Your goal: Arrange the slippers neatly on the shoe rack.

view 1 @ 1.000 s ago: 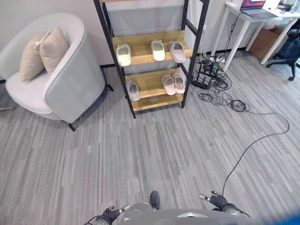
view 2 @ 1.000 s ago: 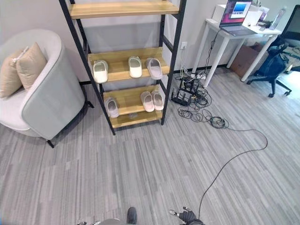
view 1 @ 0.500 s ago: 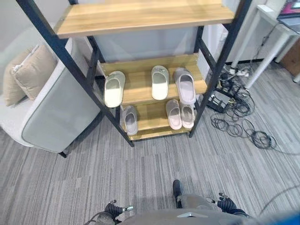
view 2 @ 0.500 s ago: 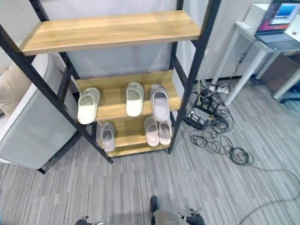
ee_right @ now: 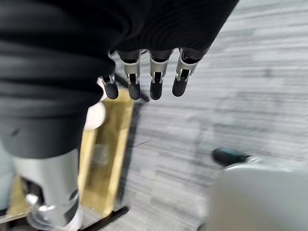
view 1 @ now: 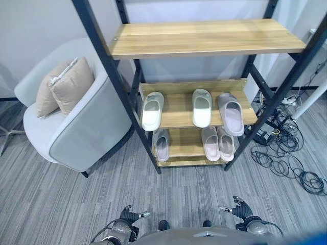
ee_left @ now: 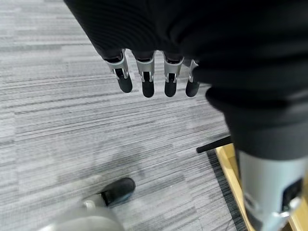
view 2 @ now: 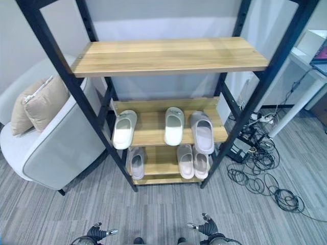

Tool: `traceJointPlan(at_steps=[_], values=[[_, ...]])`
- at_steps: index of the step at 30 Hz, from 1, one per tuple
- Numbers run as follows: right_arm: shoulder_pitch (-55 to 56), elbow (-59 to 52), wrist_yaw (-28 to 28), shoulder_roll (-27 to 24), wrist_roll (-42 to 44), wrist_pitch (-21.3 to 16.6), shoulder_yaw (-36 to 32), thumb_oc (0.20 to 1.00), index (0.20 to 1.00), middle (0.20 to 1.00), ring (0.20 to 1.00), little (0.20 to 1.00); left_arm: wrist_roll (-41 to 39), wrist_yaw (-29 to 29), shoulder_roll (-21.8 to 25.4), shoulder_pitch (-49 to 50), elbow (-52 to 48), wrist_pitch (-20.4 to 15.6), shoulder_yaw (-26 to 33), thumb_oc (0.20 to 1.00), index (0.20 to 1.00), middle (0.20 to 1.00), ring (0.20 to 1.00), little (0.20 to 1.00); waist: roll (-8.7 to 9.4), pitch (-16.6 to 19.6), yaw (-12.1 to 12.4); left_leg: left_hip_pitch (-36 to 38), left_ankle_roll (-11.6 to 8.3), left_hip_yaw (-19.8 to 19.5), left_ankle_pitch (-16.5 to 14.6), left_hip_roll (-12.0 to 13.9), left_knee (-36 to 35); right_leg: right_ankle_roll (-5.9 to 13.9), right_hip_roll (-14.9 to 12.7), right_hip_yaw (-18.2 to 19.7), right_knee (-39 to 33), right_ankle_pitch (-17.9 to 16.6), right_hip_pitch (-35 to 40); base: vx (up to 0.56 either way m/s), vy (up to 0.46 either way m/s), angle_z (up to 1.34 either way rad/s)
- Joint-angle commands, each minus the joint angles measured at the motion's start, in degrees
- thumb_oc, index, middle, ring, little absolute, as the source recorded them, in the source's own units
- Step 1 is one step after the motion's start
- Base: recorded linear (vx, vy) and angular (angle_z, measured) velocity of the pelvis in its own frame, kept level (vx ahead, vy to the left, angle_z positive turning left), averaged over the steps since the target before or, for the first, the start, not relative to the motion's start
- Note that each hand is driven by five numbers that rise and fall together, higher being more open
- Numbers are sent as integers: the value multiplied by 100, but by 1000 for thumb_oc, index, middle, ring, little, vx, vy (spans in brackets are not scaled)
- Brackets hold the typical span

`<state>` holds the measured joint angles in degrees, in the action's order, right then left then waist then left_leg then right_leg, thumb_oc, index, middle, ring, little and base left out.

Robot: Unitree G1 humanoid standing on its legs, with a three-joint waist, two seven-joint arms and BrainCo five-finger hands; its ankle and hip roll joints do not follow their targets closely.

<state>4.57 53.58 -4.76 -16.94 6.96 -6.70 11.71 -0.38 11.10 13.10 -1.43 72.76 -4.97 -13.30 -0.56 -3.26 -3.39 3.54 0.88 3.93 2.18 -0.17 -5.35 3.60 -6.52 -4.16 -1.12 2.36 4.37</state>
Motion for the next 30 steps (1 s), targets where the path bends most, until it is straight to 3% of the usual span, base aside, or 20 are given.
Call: traceJointPlan(at_steps=[1, 13, 14, 16, 22, 30], values=[[-405, -26, -24, -104, 451, -167, 69, 1000, 1000, 1000, 1000, 1000, 389, -148, 85, -132, 248, -69, 7, 1000, 1000, 1000, 1000, 1000, 202, -70, 146, 142, -244, -129, -389, 330, 183, 356, -157, 144, 425, 30, -137, 56, 47, 23], [-444, -2857, -372, -290, 199, -852, -181, 1000, 1000, 1000, 1000, 1000, 806, -147, -110, -42, 87, -152, -132, 1000, 1000, 1000, 1000, 1000, 190, -147, 193, -85, -214, -125, -367, 199, 35, 466, -260, -105, -43, -147, -105, 23, 55, 7], [-436, -3341, -507, -476, -377, -866, -185, 1000, 1000, 1000, 1000, 1000, 851, -165, -137, -14, 105, -149, -85, 1000, 1000, 1000, 1000, 1000, 184, -172, 210, -105, -210, -125, -372, 188, 35, 477, -267, -122, -76, -154, -108, 31, 41, 0], [-498, -3686, -614, -571, -695, -908, -204, 1000, 1000, 1000, 1000, 1000, 966, -156, -145, 17, 118, -172, -108, 1000, 1000, 1000, 1000, 1000, 182, -198, 237, -154, -208, -141, -367, 174, 35, 477, -274, -161, -134, -184, -122, 16, 21, 1], [-1152, -3618, -1046, -570, -897, -844, -281, 1000, 1000, 1000, 1000, 1000, 977, -111, -163, -30, 0, -202, -262, 1000, 1000, 1000, 1000, 1000, 174, -228, 373, -271, -224, -189, -348, 163, 35, 481, -274, -264, -301, -234, -110, 38, 15, 11], [-2571, -2431, -1781, -591, -572, -762, -388, 1000, 1000, 1000, 1000, 1000, 972, 45, -148, -129, -86, -252, -626, 1000, 1000, 1000, 1000, 1000, 98, -458, 669, -715, -259, -365, -200, 111, 35, 489, -281, -430, -375, -307, -361, -6, 6, 14]])
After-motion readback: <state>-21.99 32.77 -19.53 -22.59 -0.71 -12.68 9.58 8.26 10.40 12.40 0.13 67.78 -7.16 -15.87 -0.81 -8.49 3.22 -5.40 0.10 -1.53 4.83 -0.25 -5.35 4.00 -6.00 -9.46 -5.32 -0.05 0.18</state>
